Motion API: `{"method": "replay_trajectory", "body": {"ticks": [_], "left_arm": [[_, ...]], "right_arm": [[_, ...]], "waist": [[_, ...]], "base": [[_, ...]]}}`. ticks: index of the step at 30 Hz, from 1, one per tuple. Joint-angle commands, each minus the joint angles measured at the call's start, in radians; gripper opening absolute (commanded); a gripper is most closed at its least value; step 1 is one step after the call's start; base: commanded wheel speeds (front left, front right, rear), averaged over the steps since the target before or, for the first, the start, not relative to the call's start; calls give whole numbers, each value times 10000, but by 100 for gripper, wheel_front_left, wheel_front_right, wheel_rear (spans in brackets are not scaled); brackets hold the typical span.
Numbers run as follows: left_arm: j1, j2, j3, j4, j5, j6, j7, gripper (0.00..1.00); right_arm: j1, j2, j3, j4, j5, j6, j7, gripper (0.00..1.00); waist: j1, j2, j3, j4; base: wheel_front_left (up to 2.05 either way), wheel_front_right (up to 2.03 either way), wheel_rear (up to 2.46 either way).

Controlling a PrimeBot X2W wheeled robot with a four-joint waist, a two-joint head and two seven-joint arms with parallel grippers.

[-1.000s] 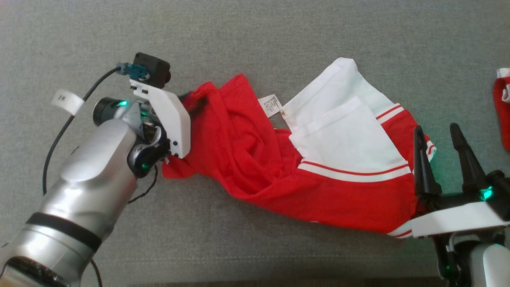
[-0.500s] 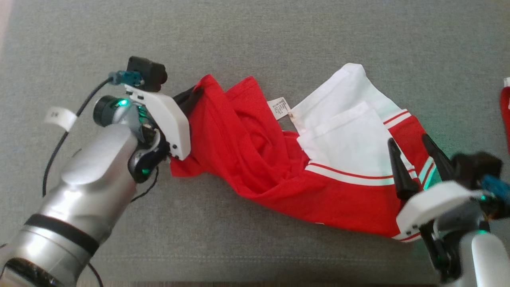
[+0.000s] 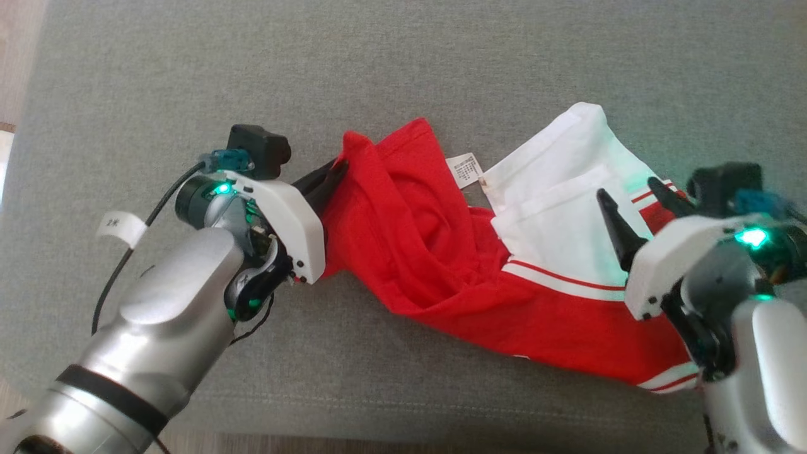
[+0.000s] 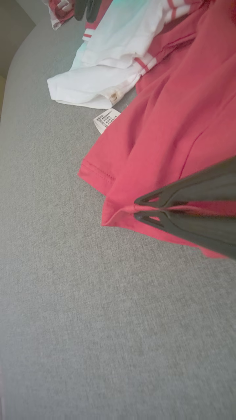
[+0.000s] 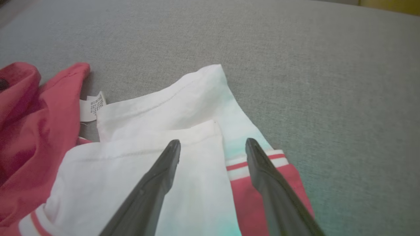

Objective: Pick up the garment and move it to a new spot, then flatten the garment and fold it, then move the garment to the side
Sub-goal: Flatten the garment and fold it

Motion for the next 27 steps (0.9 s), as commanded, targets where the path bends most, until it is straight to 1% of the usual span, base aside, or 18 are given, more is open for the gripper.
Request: {"method": "replay_trajectory", "body": {"ticks": [1, 7, 8, 9, 10, 11, 12, 13, 18, 20, 23, 27], "left_arm": [[-267, 389, 380, -341, 24, 122, -103, 0], [-242, 368, 335, -442, 10, 160, -80, 0], [-234, 367, 329, -453, 4, 163, -83, 0], [-224, 370, 325, -458, -5, 165, -83, 0], [-218, 377, 326, -458, -16, 165, -87, 0], [-211, 383, 329, -461, -26, 168, -94, 0], [-203, 389, 327, -470, -30, 182, -96, 0], [-202, 397, 329, -479, -32, 195, -101, 0], [-189, 439, 356, -456, -52, 218, -204, 0], [-182, 454, 387, -454, -49, 247, -303, 0], [-154, 502, 502, -535, -17, 341, -636, 0], [-37, 729, 770, -821, 59, 655, -1208, 0]], "right_arm": [[-449, -198, 322, -48, 159, 65, 326, 100], [-840, -358, 517, 429, 344, 65, 678, 100], [-878, -387, 556, 493, 378, 65, 736, 96], [-903, -410, 601, 551, 413, 65, 801, 82], [-923, -428, 640, 587, 440, 65, 846, 62], [-936, -436, 660, 619, 473, 65, 878, 45], [-941, -437, 677, 666, 520, 65, 939, 35], [-957, -455, 699, 685, 550, 65, 951, 0], [-942, -439, 626, 720, 692, 65, 975, 0], [-940, -431, 585, 604, 774, 65, 736, 0], [-912, -430, 456, 361, 818, 65, 179, 0], [-826, -453, 241, -155, 836, 65, -963, 0]], "waist": [[-1, 0, 34, 51], [-1, 0, 62, 153], [-1, 0, 58, 168], [-1, 0, 53, 179], [-1, 0, 50, 184], [-1, 0, 48, 189], [-1, 0, 49, 193], [-1, 0, 54, 198], [-1, 0, 63, 219], [-1, 0, 56, 227], [-1, 0, -50, 245], [-1, 0, -339, 263]], "base": [[0, 0, 0], [0, 0, 0], [0, 0, 0], [0, 0, 0], [0, 0, 0], [0, 0, 0], [0, 0, 0], [0, 0, 0], [0, 0, 0], [0, 0, 0], [0, 0, 0], [0, 0, 0]]}}
